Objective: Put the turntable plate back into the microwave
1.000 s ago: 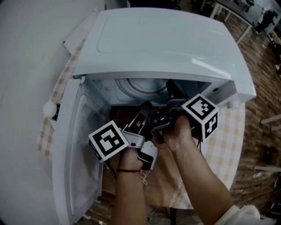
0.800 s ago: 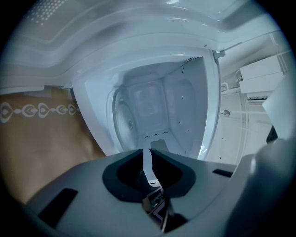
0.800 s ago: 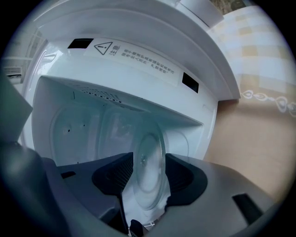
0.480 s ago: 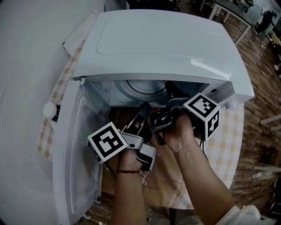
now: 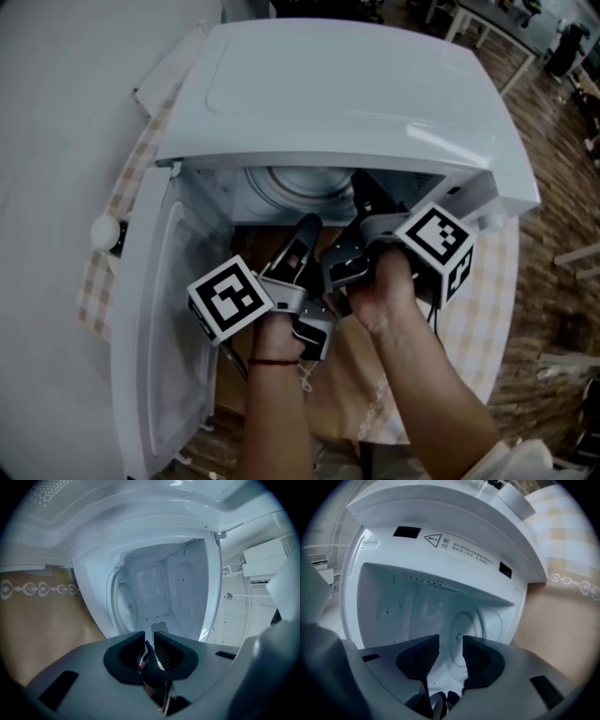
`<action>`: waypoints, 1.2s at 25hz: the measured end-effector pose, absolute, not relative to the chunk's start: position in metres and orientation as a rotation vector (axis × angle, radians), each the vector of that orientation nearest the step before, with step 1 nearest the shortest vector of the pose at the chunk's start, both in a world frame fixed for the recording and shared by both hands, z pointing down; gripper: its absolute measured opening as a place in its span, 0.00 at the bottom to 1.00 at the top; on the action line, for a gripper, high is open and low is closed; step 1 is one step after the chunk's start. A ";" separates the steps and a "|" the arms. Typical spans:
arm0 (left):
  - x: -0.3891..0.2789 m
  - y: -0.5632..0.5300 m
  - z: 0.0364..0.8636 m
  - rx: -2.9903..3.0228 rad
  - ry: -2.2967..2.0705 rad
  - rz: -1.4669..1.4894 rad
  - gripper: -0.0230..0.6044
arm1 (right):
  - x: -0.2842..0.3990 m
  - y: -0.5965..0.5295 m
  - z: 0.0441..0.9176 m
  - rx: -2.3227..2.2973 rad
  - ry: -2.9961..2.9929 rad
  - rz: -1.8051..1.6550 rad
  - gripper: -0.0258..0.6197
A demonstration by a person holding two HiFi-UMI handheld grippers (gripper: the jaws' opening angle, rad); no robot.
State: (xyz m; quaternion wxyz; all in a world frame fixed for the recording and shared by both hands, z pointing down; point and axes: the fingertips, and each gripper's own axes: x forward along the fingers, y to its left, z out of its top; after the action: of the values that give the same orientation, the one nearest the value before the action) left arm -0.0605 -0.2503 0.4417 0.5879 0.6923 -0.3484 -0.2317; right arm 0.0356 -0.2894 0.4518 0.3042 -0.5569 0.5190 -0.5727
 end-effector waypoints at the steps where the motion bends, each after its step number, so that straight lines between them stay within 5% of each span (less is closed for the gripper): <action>1: -0.060 -0.250 0.441 1.610 -0.805 -0.547 0.13 | 0.032 -0.287 0.451 -1.460 1.391 -1.527 0.31; 30: -0.031 -0.209 0.416 1.634 -0.746 -0.529 0.13 | 0.024 -0.210 0.414 -1.000 1.803 -1.511 0.14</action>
State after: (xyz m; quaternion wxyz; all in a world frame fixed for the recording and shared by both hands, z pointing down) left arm -0.0312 -0.2085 0.4161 0.5929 0.7027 -0.3207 -0.2276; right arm 0.0239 -0.2104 0.4138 0.2885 -0.3745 0.6753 -0.5661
